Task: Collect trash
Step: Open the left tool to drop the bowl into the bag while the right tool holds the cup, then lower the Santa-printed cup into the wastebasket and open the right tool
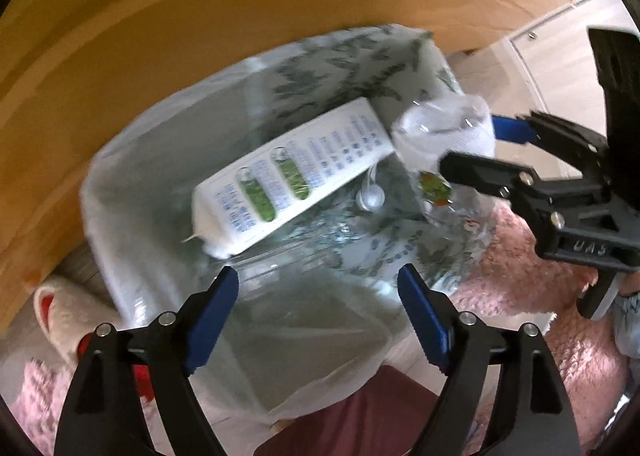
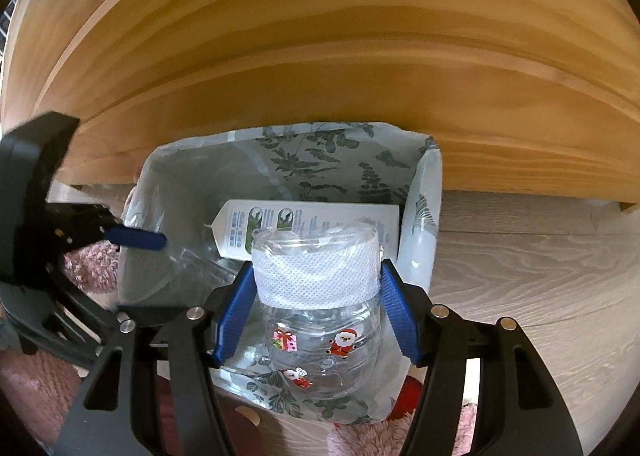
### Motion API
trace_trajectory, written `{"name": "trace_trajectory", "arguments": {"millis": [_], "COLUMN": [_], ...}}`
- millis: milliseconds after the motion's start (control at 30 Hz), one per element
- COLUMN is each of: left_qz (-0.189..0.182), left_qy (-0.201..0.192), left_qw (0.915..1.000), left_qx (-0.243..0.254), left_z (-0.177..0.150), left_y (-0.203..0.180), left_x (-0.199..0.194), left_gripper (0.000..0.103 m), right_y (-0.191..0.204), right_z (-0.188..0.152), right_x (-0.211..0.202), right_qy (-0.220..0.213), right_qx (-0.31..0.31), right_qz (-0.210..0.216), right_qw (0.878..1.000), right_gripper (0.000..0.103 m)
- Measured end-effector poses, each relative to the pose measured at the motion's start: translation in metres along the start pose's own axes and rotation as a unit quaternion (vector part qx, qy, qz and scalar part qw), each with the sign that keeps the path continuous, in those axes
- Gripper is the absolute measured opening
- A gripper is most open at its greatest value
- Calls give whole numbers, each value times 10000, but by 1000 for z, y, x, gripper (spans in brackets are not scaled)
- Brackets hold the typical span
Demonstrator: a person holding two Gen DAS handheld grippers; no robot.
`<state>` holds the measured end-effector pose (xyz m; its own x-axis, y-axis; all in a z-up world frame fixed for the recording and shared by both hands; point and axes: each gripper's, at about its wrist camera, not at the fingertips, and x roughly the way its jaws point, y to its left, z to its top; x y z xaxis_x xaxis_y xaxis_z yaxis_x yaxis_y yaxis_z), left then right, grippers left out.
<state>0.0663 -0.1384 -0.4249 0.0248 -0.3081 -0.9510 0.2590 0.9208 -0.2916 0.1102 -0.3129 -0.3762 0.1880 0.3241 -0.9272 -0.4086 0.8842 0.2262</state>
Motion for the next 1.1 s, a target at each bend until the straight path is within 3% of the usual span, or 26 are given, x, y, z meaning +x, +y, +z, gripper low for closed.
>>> {"name": "trace_trajectory", "arguments": {"millis": [233, 467, 733, 1000, 1100], "left_qz": [486, 718, 683, 637, 635], "left_qy": [-166, -348, -532, -556, -573], "left_qw": [9976, 9920, 9838, 9855, 9856], "left_qx": [-458, -981, -1572, -1472, -1459], "left_z": [-5, -17, -28, -26, -26], "left_y": [17, 35, 60, 57, 57], "left_x": [-22, -43, -57, -59, -60], "left_gripper": [80, 80, 80, 80, 80], "right_y": [24, 48, 56, 54, 48], "right_z": [-8, -8, -17, -22, -26], "right_x": [5, 9, 46, 52, 65], "right_qy": [-16, -304, 43, 257, 846], "right_qx": [-612, -916, -759, -558, -353], "right_qz": [-161, 104, 145, 243, 145], "right_qw": [9980, 9953, 9970, 9978, 9957], "right_gripper": [60, 60, 61, 63, 68]}}
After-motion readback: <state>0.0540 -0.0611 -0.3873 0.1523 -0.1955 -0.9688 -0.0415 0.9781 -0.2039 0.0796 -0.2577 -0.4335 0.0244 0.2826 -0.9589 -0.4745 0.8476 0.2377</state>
